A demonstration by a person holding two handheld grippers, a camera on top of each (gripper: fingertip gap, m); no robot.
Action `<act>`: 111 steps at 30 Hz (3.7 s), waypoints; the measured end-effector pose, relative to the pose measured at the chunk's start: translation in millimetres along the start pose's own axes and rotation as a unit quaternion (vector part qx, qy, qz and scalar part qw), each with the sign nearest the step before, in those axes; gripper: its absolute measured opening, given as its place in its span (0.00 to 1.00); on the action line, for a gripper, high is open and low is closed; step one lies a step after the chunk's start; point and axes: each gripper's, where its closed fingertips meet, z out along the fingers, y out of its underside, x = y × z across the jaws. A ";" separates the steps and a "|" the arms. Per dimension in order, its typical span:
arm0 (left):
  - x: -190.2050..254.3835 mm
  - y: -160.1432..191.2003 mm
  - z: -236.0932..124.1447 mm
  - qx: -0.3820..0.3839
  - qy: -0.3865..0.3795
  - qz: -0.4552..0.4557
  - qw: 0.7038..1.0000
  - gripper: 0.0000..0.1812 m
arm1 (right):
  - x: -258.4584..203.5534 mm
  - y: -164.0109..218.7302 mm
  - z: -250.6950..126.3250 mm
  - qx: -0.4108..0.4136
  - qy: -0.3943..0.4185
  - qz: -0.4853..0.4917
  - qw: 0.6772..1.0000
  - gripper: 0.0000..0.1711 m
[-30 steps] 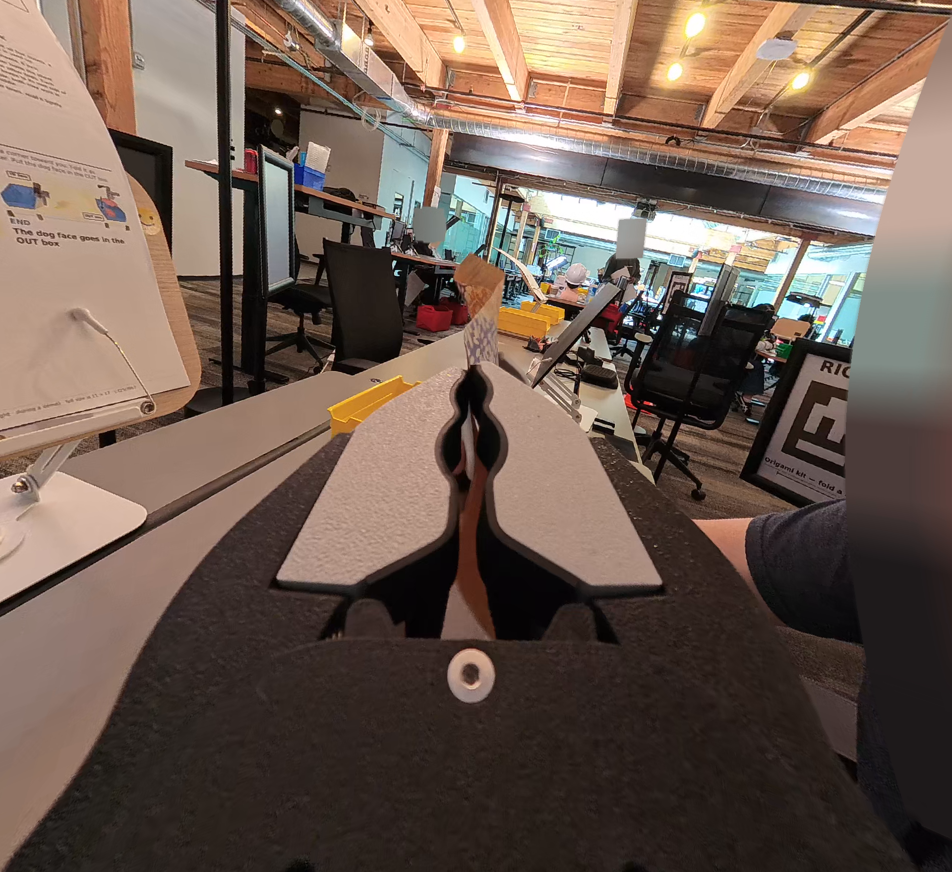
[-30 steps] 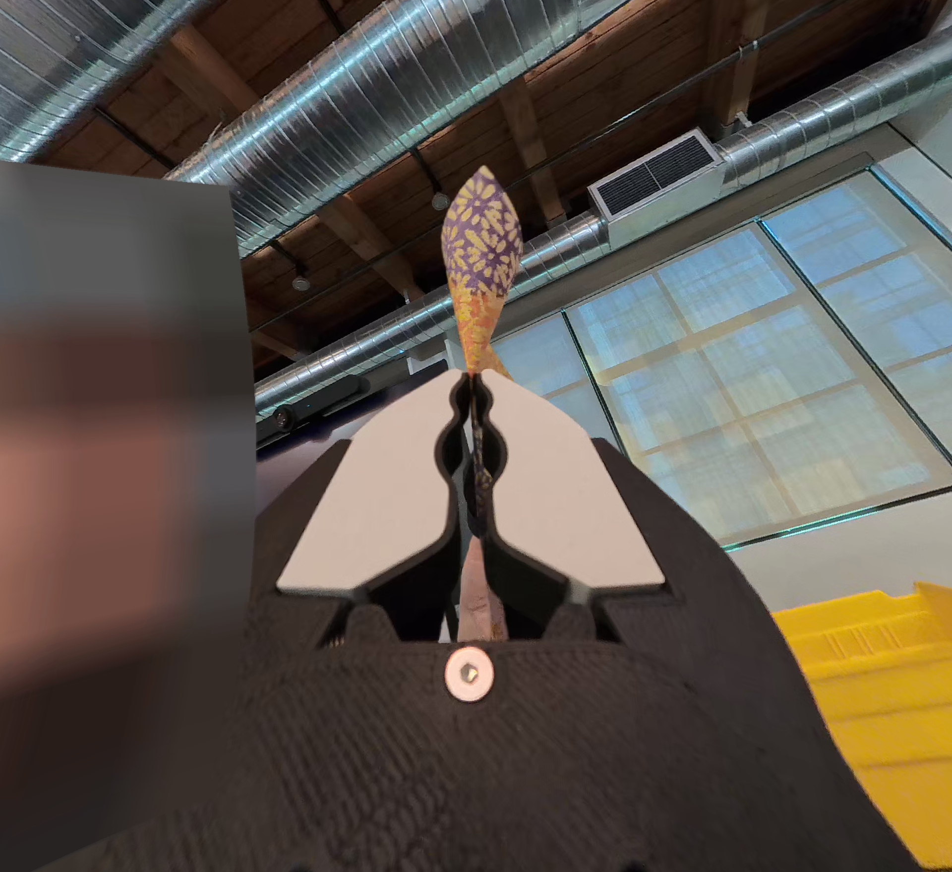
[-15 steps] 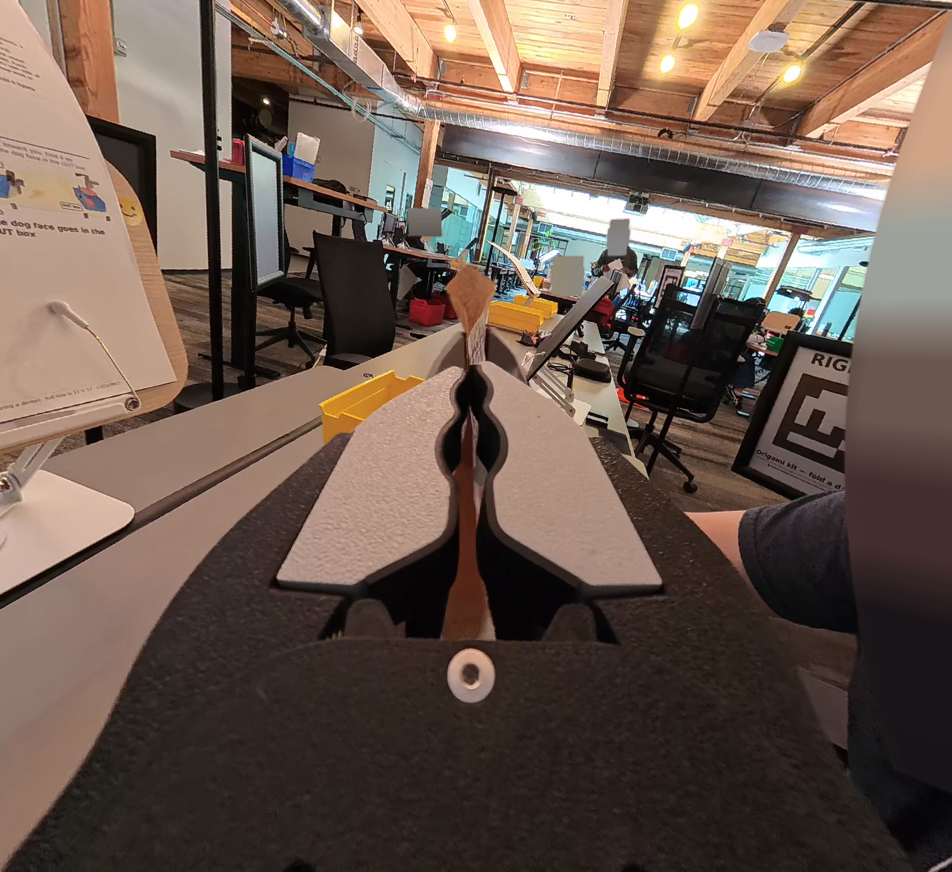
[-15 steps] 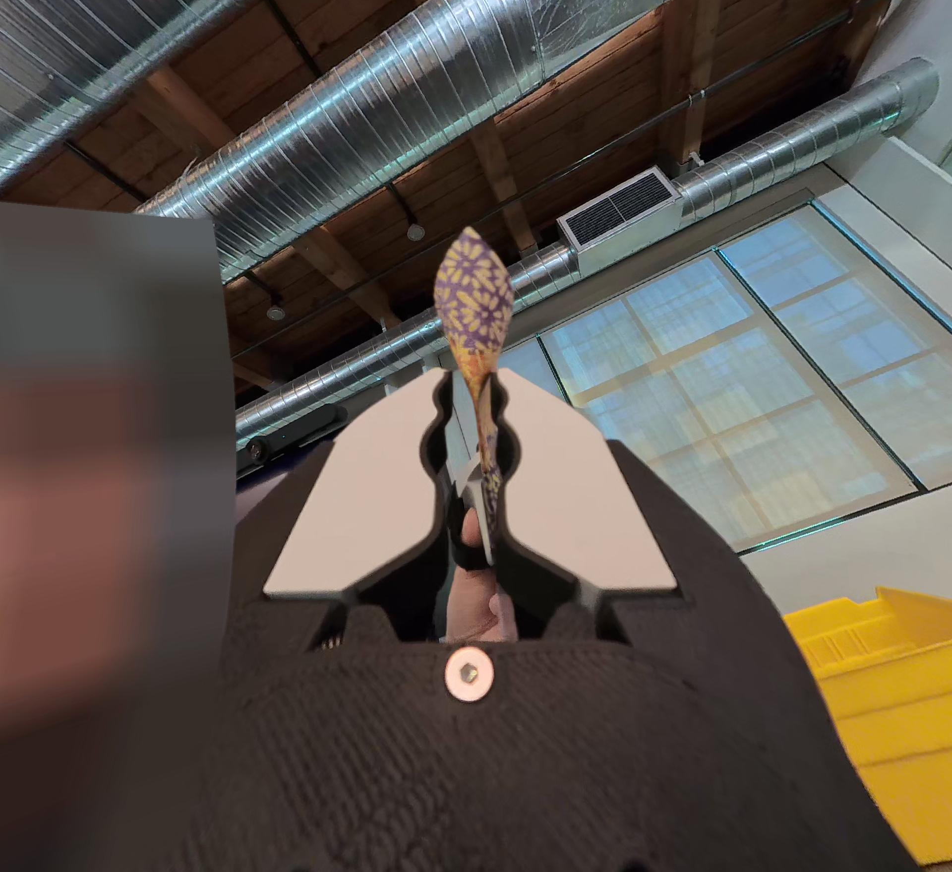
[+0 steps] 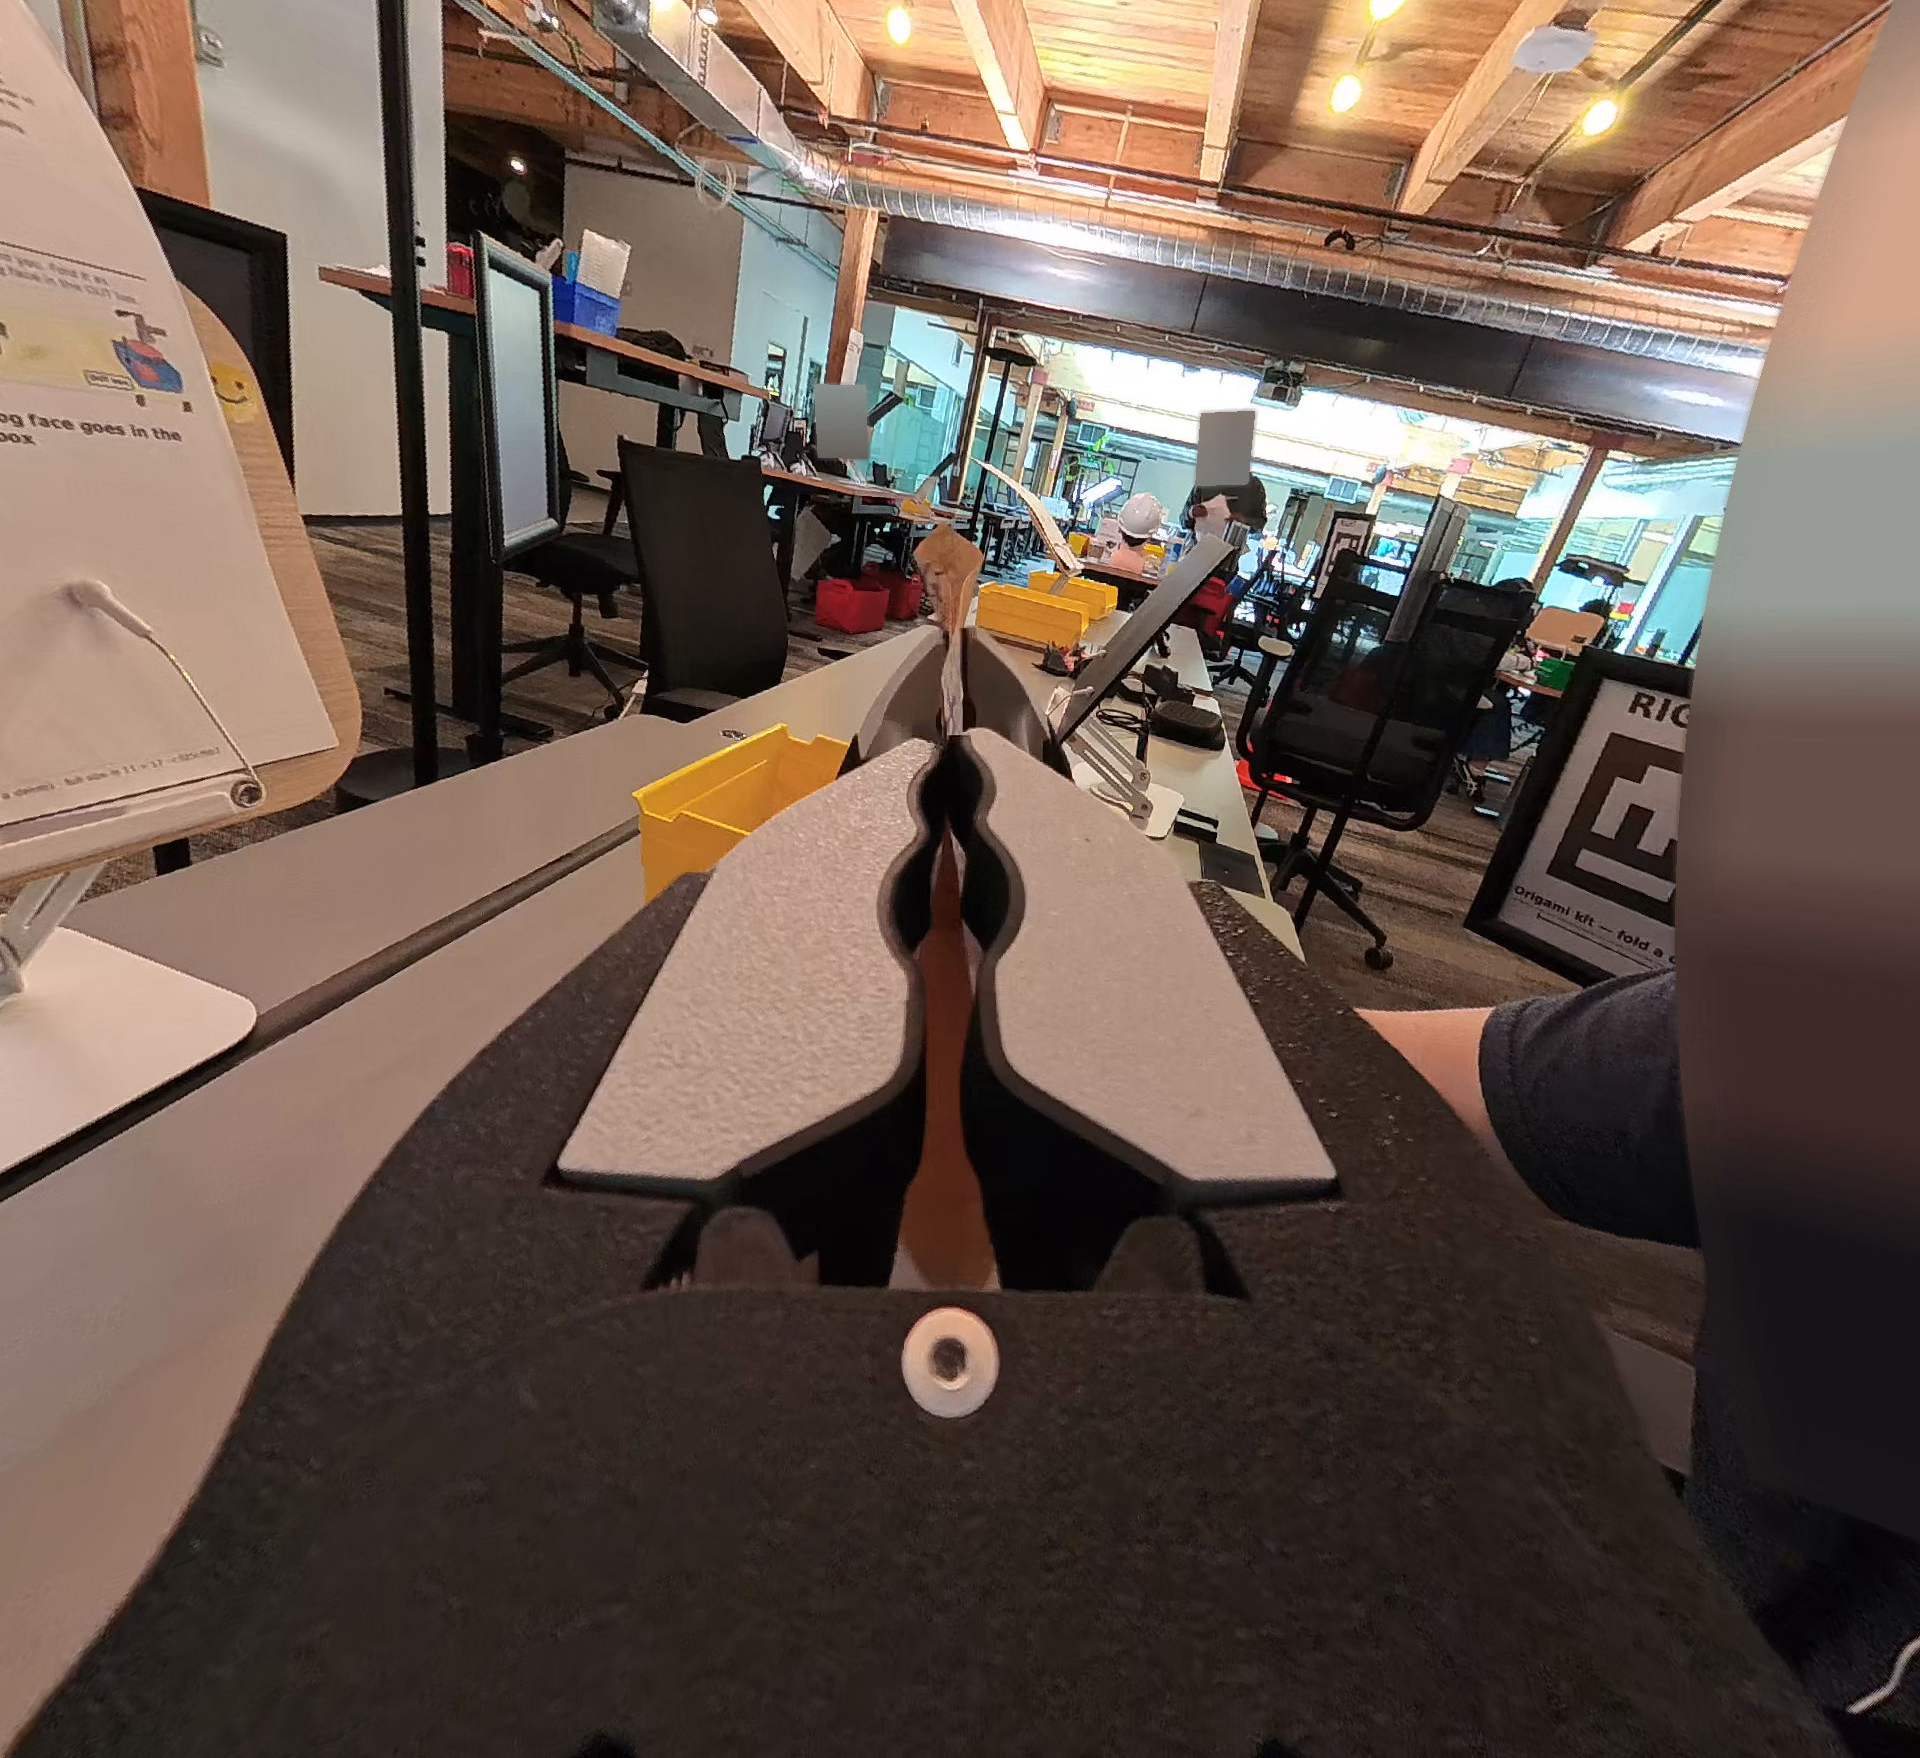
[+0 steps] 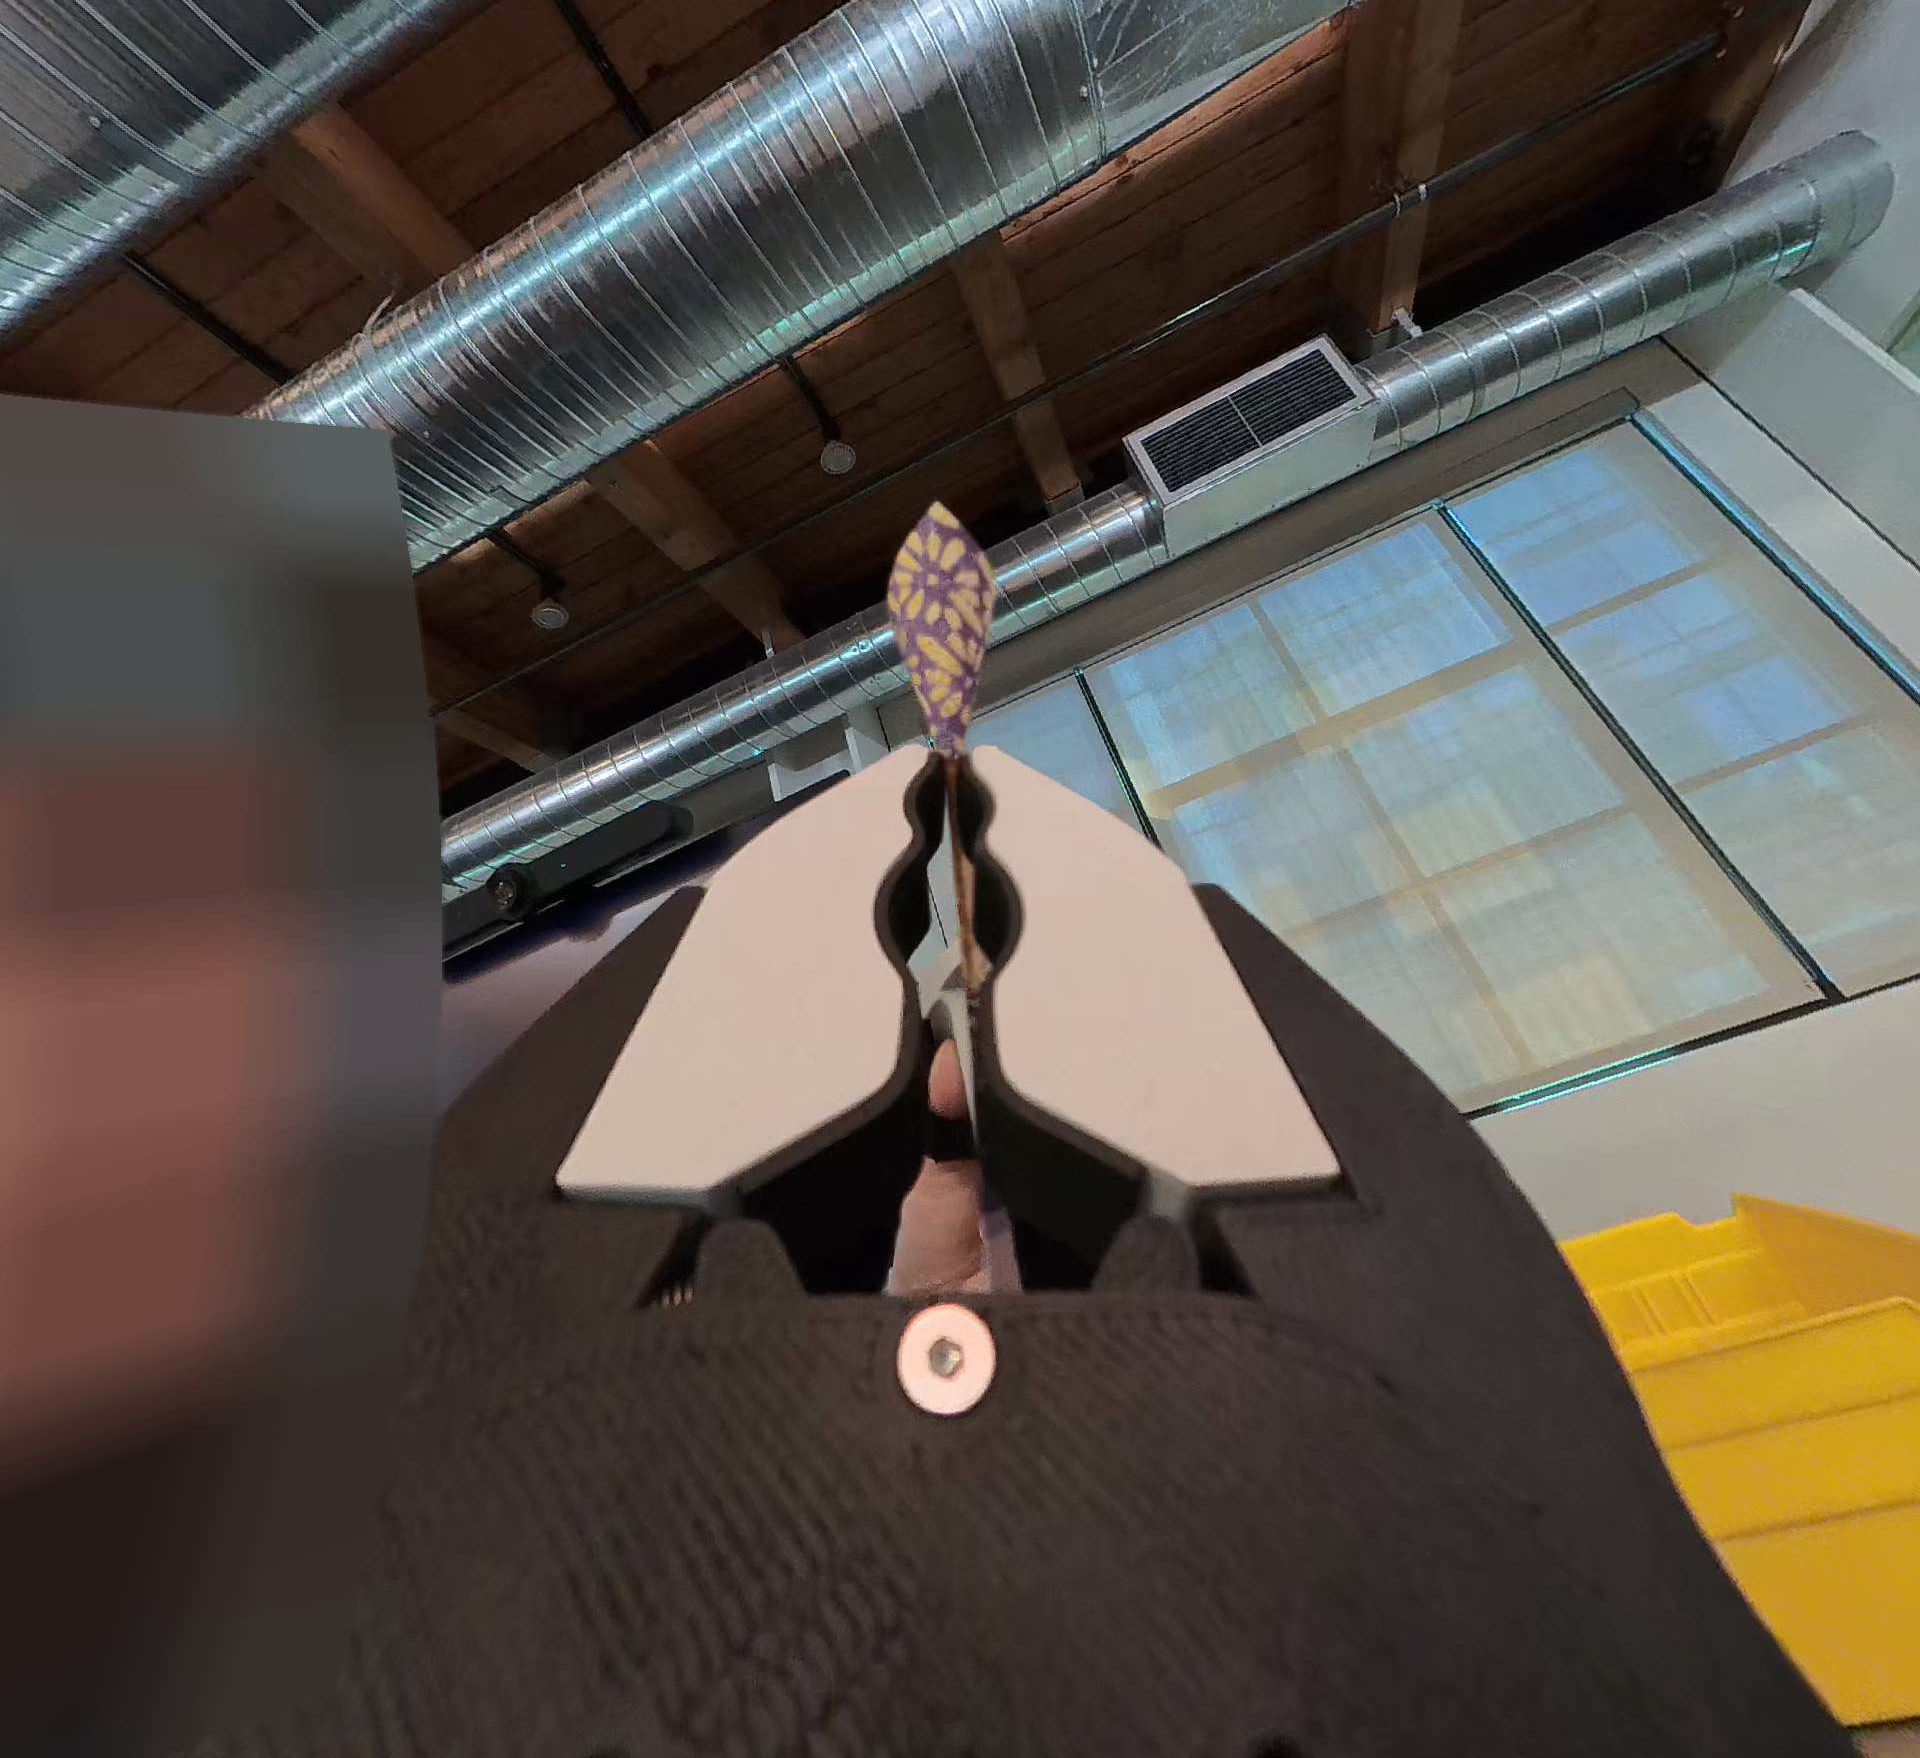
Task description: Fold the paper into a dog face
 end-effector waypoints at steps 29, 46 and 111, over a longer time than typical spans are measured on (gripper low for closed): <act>3.7 8.5 5.7 -0.015 0.008 -0.001 1.000 0.00 | -12.8 -25.2 0.2 0.011 -0.017 -0.023 1.000 0.00; 5.0 12.9 8.1 -0.023 0.014 -0.004 1.000 0.00 | -15.8 -39.9 -0.4 0.031 -0.008 -0.031 0.999 0.01; 2.4 -2.1 -0.5 0.011 0.008 -0.011 1.000 0.00 | 11.8 -22.4 5.8 -0.094 0.060 -0.028 0.993 0.16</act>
